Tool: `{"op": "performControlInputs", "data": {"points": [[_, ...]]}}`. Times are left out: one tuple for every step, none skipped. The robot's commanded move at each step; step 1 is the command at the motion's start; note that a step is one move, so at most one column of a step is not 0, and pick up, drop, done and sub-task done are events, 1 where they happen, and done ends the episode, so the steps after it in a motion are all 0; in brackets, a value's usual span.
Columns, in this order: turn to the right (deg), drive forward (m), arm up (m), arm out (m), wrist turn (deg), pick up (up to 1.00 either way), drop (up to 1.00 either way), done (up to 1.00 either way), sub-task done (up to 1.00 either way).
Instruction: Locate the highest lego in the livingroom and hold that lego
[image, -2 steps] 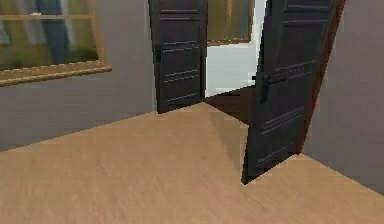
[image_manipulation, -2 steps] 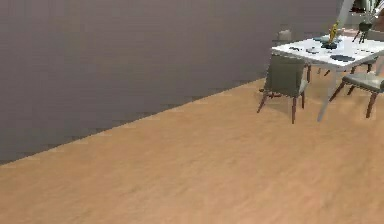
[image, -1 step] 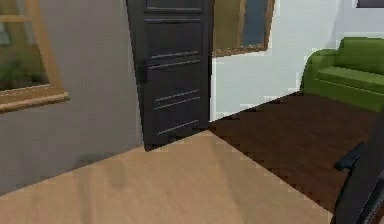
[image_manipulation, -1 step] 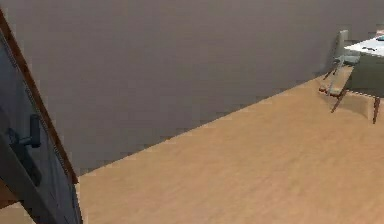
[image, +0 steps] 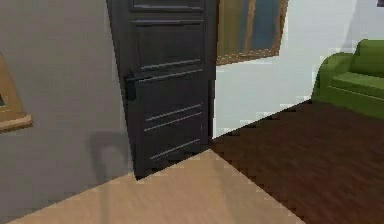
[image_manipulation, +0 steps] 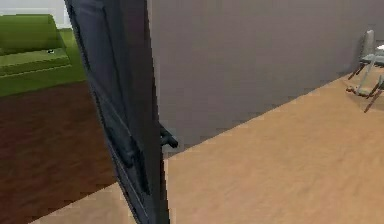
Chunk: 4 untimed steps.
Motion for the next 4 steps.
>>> {"op": "performControlInputs", "data": {"points": [[6.0,0.00,0.00,0.00,0.0,0.00,0.00,0.00,0.00],[0.0,0.35,0.00,0.00,0.0,0.00,0.00,0.00,0.00],[45.0,0.00,0.00,0.00,0.0,0.00,0.00,0.00,0.00],[3.0,0.00,0.00,0.00,0.0,0.00,0.00,0.00,0.00]]}}
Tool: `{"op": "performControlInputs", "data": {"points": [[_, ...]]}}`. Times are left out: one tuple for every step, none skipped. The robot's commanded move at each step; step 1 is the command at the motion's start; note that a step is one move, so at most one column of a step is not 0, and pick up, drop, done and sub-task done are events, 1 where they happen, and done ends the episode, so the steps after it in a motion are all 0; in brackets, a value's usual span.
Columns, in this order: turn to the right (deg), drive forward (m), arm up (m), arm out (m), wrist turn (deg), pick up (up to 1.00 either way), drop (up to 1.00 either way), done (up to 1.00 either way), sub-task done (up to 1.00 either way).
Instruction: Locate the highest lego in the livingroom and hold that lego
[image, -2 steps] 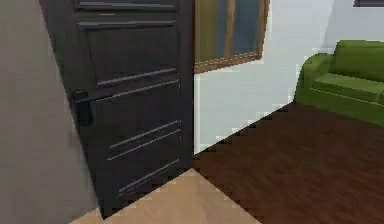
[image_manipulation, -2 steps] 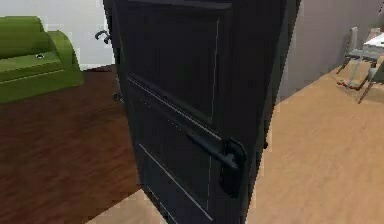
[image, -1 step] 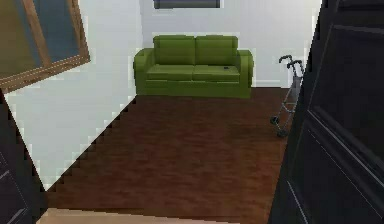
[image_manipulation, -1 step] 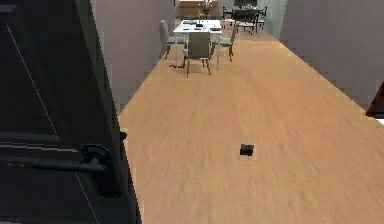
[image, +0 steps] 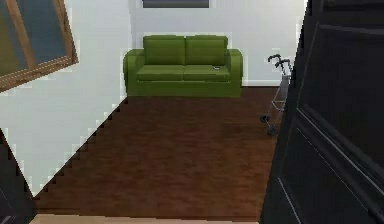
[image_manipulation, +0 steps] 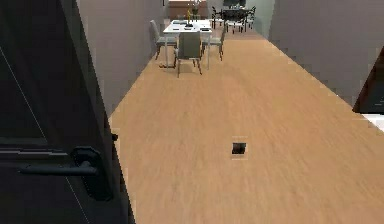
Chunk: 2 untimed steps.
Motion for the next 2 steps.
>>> {"op": "performControlInputs", "data": {"points": [[-45.0,0.00,0.00,0.00,0.0,0.00,0.00,0.00,0.00],[-45.0,0.00,0.00,0.00,0.0,0.00,0.00,0.00,0.00]]}}
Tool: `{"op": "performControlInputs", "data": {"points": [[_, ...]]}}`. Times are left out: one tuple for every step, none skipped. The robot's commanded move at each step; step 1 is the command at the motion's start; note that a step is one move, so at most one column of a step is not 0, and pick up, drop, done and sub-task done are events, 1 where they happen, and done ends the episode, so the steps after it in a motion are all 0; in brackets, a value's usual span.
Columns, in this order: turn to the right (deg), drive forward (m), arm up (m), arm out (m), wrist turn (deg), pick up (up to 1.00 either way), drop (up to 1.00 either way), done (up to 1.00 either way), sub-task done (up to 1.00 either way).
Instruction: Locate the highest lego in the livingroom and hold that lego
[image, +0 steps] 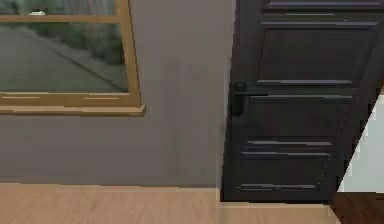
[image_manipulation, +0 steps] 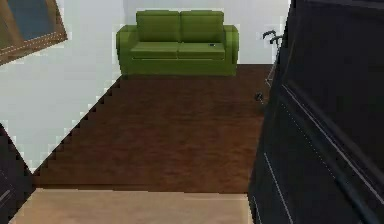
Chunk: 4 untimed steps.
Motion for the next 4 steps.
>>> {"op": "performControlInputs", "data": {"points": [[-42.0,0.00,0.00,0.00,0.0,0.00,0.00,0.00,0.00],[0.0,0.10,0.00,0.00,0.0,0.00,0.00,0.00,0.00],[21.0,0.00,0.00,0.00,0.0,0.00,0.00,0.00,0.00],[0.0,0.20,0.00,0.00,0.0,0.00,0.00,0.00,0.00]]}}
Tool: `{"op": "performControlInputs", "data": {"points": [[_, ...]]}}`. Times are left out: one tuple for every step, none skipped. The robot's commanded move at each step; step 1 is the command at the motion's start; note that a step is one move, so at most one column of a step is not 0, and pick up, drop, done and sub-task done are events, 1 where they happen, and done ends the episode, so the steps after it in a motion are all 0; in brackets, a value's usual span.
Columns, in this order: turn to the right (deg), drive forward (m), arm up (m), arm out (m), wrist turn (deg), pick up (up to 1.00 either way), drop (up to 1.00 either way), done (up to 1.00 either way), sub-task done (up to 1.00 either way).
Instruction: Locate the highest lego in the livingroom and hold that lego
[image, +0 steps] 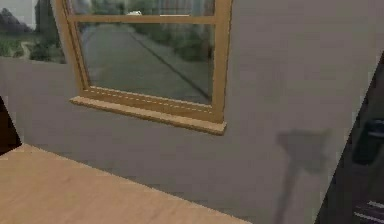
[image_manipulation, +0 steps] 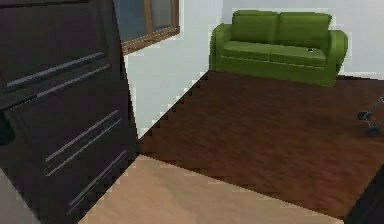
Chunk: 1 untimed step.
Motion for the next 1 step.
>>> {"op": "performControlInputs", "data": {"points": [[45.0,0.00,0.00,0.00,0.0,0.00,0.00,0.00,0.00]]}}
